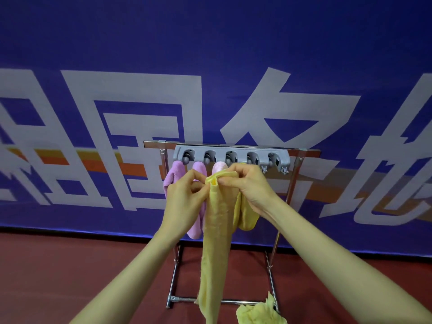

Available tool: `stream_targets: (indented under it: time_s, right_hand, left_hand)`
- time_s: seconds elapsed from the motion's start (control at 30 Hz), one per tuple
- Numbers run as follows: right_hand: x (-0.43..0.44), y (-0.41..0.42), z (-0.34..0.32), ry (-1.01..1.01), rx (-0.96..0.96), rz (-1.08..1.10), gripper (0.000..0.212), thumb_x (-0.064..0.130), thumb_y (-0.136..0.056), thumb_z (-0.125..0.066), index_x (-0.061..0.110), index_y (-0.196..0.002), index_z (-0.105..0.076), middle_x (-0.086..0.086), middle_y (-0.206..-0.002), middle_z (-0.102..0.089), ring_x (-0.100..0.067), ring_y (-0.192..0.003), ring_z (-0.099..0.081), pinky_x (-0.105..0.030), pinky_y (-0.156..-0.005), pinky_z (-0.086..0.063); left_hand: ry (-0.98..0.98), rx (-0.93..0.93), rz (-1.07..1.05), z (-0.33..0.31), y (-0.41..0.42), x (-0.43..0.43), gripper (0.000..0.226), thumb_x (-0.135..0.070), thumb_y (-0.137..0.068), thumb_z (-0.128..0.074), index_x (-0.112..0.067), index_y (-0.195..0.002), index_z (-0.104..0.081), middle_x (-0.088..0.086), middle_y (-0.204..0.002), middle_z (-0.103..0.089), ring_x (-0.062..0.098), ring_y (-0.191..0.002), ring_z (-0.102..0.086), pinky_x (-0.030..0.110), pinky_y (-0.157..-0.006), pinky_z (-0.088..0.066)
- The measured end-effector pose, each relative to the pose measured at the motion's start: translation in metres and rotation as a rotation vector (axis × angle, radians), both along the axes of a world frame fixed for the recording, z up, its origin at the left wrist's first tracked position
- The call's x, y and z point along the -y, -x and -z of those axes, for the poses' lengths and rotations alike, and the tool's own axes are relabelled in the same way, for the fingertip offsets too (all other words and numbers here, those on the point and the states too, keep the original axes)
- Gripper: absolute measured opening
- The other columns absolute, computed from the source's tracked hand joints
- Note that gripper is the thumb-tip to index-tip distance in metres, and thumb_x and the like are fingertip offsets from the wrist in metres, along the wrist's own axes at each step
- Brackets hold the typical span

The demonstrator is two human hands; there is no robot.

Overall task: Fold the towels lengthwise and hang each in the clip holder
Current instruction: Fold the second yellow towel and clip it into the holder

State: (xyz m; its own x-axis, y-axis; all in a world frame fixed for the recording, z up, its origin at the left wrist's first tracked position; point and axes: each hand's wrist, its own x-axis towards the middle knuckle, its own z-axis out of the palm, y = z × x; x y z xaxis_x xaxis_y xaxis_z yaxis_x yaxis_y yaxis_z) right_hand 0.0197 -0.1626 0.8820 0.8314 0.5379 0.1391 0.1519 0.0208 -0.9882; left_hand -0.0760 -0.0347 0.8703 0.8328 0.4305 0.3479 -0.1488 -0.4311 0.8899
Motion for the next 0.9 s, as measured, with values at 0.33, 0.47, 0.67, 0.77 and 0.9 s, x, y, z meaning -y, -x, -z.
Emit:
stream_targets:
  time_s: [0.33,0.47,0.67,0.77,0.9]
  right_hand:
    - [0.008,0.003,-0.020,0.072,0.017,-0.017,0.016,-0.004,-0.075,-0.072,-0.014,-0.079,-0.060,-0.009,-0.074,-0.058,-0.018,-0.074,-0.056,-0.028,-0.073,-0.046]
    - [0.009,0.002,-0.031,0.075,0.084,0.051,0.014,-0.006,-0.074,-0.072,0.002,-0.072,-0.061,-0.012,-0.080,-0.062,-0.021,-0.077,-0.057,-0.034,-0.074,-0.049]
    - [0.008,-0.003,-0.050,0.001,0.229,0.090,0.026,-0.013,-0.075,-0.063,0.008,-0.075,-0.047,-0.010,-0.080,-0.060,-0.018,-0.076,-0.055,-0.034,-0.072,-0.050]
    - [0.006,-0.007,-0.063,-0.037,0.243,0.151,0.031,-0.014,-0.077,-0.062,0.010,-0.075,-0.042,-0.015,-0.082,-0.058,-0.020,-0.075,-0.052,-0.029,-0.068,-0.049]
    - [0.004,-0.011,-0.073,-0.053,0.254,0.181,0.034,-0.010,-0.077,-0.065,0.014,-0.069,-0.042,-0.014,-0.082,-0.058,-0.019,-0.075,-0.053,-0.028,-0.068,-0.050]
  left_hand:
    - [0.164,0.150,0.049,0.004,-0.005,-0.004,0.020,-0.006,-0.086,-0.067,-0.017,-0.086,-0.051,0.014,-0.080,-0.066,0.011,-0.072,-0.065,0.015,-0.068,-0.049]
    - [0.131,0.185,0.189,0.013,-0.003,-0.001,0.005,-0.014,-0.089,-0.055,-0.017,-0.087,-0.053,0.009,-0.080,-0.062,0.029,-0.076,-0.060,0.038,-0.075,-0.050]
    - [-0.033,0.109,0.347,0.027,-0.002,0.000,0.013,-0.034,-0.085,-0.060,-0.030,-0.096,-0.054,-0.025,-0.088,-0.058,-0.003,-0.080,-0.053,0.010,-0.076,-0.041]
    - [-0.194,0.067,0.315,0.037,-0.007,0.000,0.025,-0.020,-0.087,-0.067,-0.033,-0.095,-0.048,-0.032,-0.092,-0.053,-0.007,-0.083,-0.051,0.007,-0.077,-0.037]
    - [-0.013,0.076,0.299,0.039,-0.011,0.003,0.040,-0.015,-0.084,-0.071,-0.033,-0.106,-0.042,-0.032,-0.092,-0.059,-0.005,-0.088,-0.059,0.009,-0.078,-0.045]
